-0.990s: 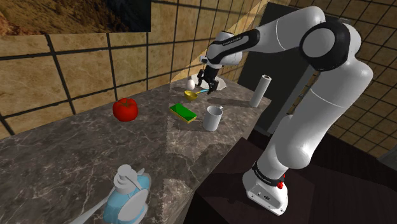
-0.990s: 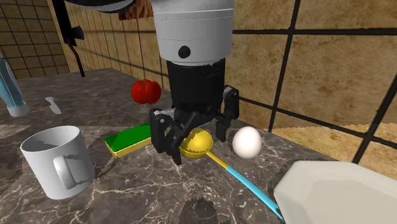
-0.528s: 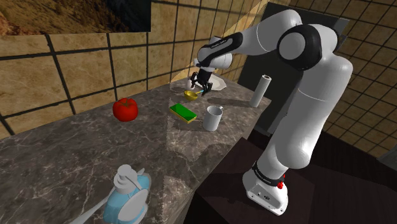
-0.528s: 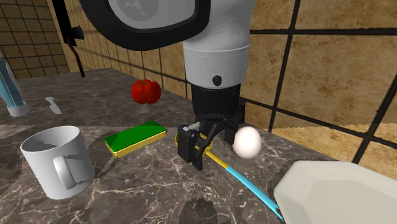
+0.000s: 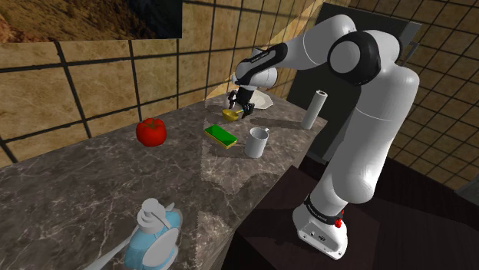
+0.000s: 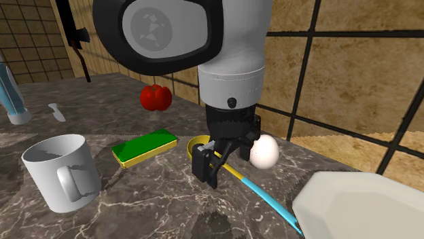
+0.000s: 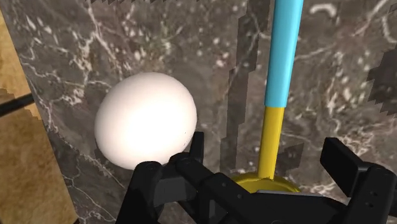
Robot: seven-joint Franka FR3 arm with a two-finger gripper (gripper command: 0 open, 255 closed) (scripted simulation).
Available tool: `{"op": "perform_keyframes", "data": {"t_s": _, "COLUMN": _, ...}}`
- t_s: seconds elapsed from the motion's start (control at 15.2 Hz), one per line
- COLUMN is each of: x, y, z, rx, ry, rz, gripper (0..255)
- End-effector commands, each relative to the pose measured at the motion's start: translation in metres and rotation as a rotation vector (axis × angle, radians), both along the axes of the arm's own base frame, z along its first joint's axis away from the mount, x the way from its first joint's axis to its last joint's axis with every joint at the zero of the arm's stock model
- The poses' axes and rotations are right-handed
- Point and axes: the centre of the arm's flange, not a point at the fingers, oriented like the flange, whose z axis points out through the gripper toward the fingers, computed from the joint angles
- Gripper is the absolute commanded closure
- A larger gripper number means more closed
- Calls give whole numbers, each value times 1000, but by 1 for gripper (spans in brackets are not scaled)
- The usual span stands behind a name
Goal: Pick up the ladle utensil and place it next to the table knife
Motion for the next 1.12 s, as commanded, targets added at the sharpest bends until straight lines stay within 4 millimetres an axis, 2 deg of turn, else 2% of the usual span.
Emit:
{"op": "perform_keyframes", "data": {"t_s": 0.0, "x": -1, "y": -1, "z": -3, "rx": 0, "ry": 6, "rz": -1, "gripper": 0}}
{"op": "perform_keyframes", "data": {"t_s": 0.13, "x": -1, "y": -1, "z": -3, "rx": 0, "ry": 6, "rz": -1, "gripper": 0}}
{"op": "perform_keyframes", "data": {"t_s": 0.2, "x": 0, "y": 0, "z": -4, "rx": 0, "ry": 6, "rz": -1, "gripper": 255}}
{"op": "perform_keyframes", "data": {"t_s": 0.66, "x": 0, "y": -5, "z": -4, "rx": 0, "ry": 6, "rz": -1, "gripper": 255}}
{"op": "perform_keyframes", "data": {"t_s": 0.79, "x": -1, "y": -1, "z": -3, "rx": 0, "ry": 6, "rz": -1, "gripper": 255}}
{"op": "perform_keyframes", "data": {"t_s": 1.06, "x": -1, "y": -1, "z": 18, "rx": 0, "ry": 6, "rz": -1, "gripper": 255}}
